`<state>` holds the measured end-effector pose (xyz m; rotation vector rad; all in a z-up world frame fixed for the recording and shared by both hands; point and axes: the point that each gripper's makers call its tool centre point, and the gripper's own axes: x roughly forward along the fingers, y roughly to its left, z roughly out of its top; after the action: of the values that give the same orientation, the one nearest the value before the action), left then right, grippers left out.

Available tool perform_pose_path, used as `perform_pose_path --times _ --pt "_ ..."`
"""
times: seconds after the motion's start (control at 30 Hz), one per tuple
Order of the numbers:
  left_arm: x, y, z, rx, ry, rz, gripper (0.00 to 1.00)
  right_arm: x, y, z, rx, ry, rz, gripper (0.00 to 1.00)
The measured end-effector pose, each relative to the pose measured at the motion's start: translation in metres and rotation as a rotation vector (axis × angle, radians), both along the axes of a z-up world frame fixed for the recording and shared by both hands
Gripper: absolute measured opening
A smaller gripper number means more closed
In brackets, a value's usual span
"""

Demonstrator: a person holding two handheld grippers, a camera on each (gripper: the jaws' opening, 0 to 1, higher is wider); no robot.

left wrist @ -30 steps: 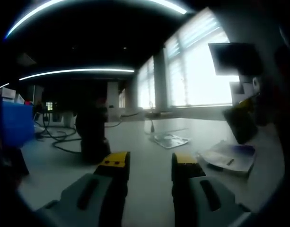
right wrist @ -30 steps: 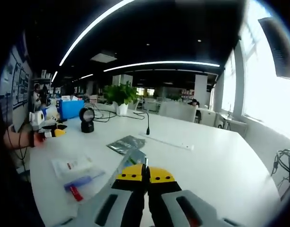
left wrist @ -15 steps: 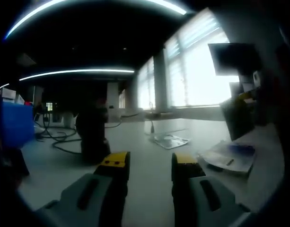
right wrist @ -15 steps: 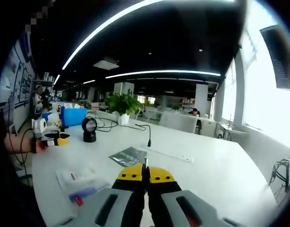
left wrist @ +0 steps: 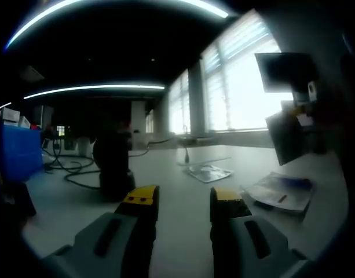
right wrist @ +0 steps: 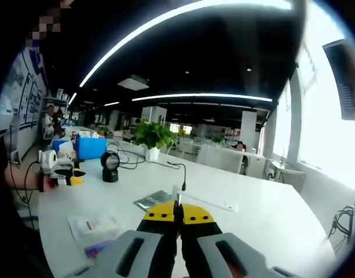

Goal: Clip sheet goods on table flip sheet goods clip sheet goods scan sheet goods put sheet goods back to table

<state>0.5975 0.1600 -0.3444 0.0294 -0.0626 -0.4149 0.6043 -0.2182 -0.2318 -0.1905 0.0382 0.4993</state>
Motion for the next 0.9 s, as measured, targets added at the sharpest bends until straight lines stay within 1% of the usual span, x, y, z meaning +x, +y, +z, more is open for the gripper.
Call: perform_pose_path --times 0.4,0.67,0.8,0.9 --pt "-0.001 0.0 0.002 -0.007 -0.005 -0.002 0.28 0.006 0.019 0.013 -0.004 -0.027 0.027 0.0" --pt "-0.001 0.001 0.001 -0.004 -0.006 -0.001 0.28 0.015 0.035 0.021 -0.004 -0.043 0.055 0.0" --pt "0.001 0.0 -0.004 0.009 0.01 -0.002 0.28 0.021 0.043 0.026 0.002 -0.056 0.065 0.0" --pt "0.001 -0.002 -0.005 0.03 0.007 0.0 0.28 0.027 0.049 0.026 -0.003 -0.057 0.074 0.0"
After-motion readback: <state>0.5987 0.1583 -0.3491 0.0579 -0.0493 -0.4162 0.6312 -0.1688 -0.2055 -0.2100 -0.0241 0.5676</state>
